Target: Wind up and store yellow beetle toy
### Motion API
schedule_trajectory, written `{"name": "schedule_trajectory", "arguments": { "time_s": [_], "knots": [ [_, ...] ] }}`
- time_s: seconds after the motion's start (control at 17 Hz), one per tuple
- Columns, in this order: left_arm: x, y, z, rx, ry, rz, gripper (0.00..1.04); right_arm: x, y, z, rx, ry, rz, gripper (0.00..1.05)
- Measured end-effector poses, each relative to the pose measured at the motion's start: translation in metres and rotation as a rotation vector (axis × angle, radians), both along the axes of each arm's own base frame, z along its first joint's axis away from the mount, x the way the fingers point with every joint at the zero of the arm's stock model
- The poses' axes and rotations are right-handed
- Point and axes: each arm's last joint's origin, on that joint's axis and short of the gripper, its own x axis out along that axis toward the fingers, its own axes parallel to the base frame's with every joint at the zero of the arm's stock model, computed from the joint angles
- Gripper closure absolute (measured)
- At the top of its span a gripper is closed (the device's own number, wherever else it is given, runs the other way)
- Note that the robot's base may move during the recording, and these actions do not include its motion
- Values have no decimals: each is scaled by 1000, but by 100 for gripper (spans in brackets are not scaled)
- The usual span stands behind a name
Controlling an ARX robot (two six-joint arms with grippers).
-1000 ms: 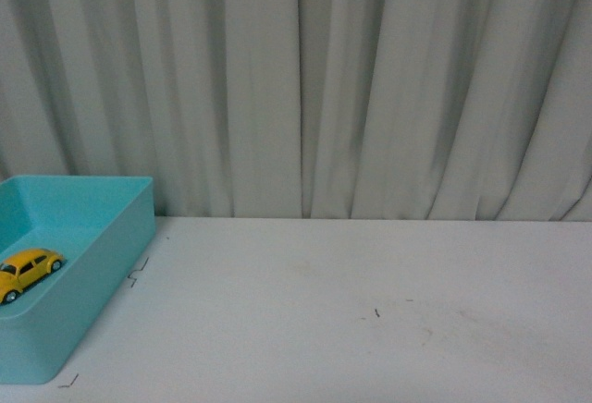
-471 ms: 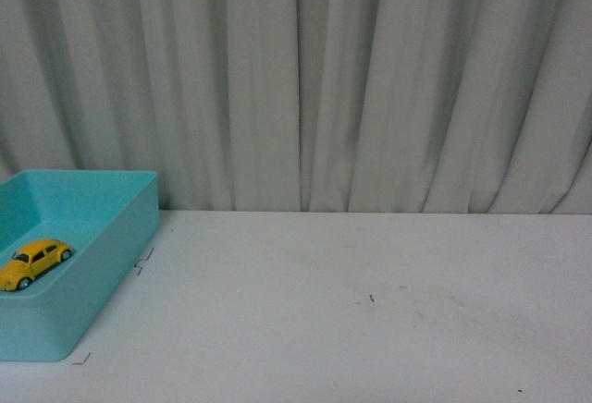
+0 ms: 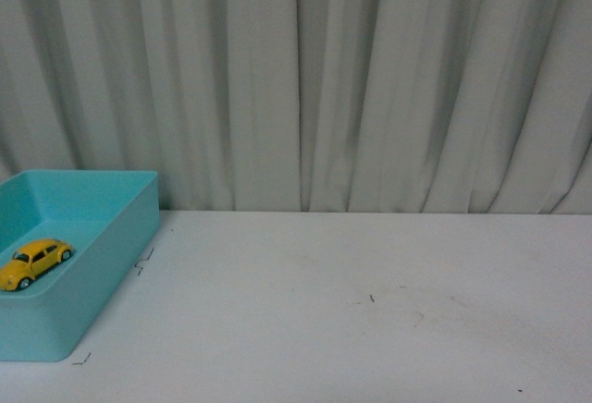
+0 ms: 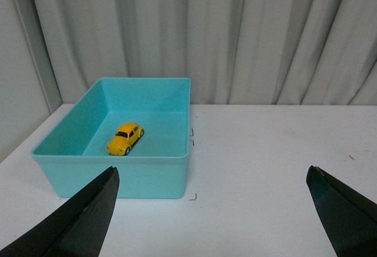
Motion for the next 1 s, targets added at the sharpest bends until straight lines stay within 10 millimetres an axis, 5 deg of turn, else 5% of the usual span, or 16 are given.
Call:
{"name": "schedule_trajectory", "arguments": {
  "time_s": [1.0],
  "knots": [
    [0, 0, 0, 0, 0, 0, 7, 0, 0, 0, 1, 0, 0, 7]
  ]
}}
